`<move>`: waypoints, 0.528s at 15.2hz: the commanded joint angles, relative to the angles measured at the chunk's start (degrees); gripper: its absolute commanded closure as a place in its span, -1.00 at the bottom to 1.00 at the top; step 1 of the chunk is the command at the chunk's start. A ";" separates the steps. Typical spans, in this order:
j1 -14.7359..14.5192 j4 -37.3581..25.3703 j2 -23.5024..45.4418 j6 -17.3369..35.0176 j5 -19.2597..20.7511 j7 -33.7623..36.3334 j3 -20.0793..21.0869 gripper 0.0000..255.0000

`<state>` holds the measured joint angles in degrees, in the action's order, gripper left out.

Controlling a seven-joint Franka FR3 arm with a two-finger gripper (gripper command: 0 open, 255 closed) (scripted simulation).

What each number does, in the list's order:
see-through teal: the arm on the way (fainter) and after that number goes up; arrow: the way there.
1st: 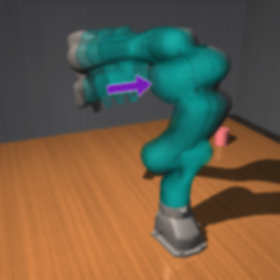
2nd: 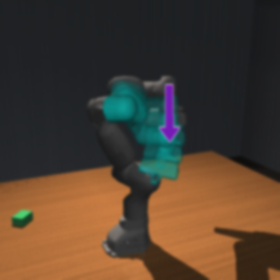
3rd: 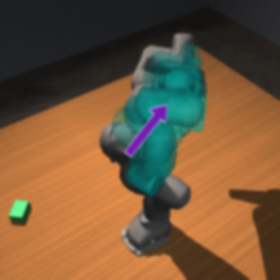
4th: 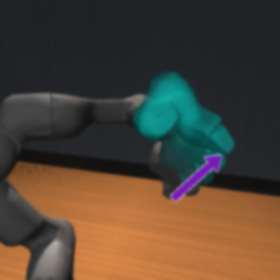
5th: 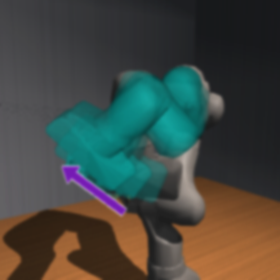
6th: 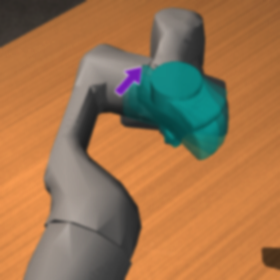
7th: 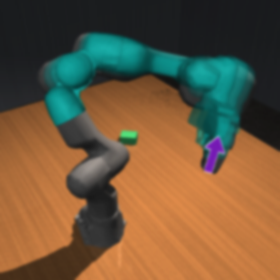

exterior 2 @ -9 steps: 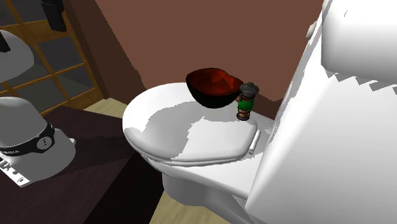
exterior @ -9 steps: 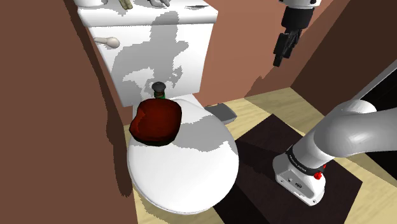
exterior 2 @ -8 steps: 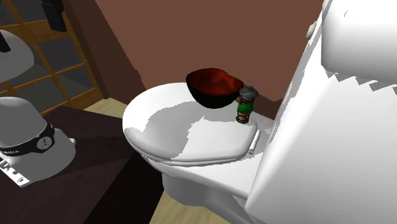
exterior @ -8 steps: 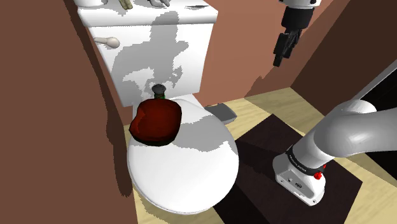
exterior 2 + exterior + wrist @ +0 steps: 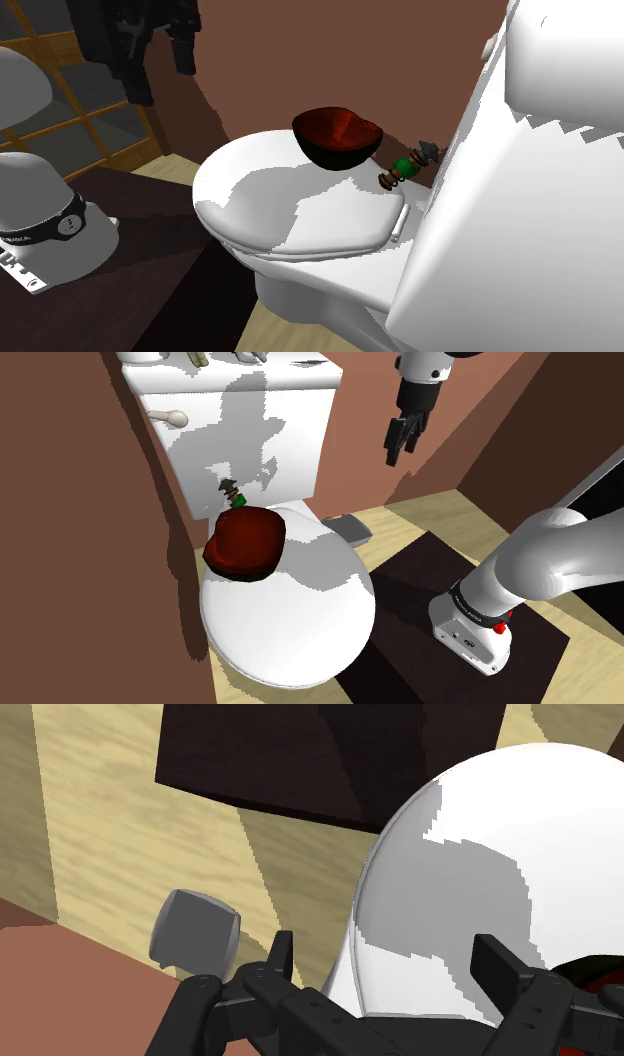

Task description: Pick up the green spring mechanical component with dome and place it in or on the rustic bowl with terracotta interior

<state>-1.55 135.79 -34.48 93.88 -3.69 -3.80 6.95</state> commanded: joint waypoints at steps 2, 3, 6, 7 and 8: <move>-0.68 -1.54 5.11 4.73 -0.94 2.23 2.22 -1.00; -0.90 -2.11 6.77 6.17 -1.15 3.01 2.97 -1.00; -1.45 -4.26 11.97 10.26 -1.42 5.38 5.18 -1.00; -1.61 -5.13 13.77 11.54 -1.37 6.19 5.90 -1.00; -1.76 -6.06 15.60 12.77 -1.26 7.02 6.60 -1.00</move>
<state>-3.26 130.84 -21.20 105.05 -5.12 2.49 12.90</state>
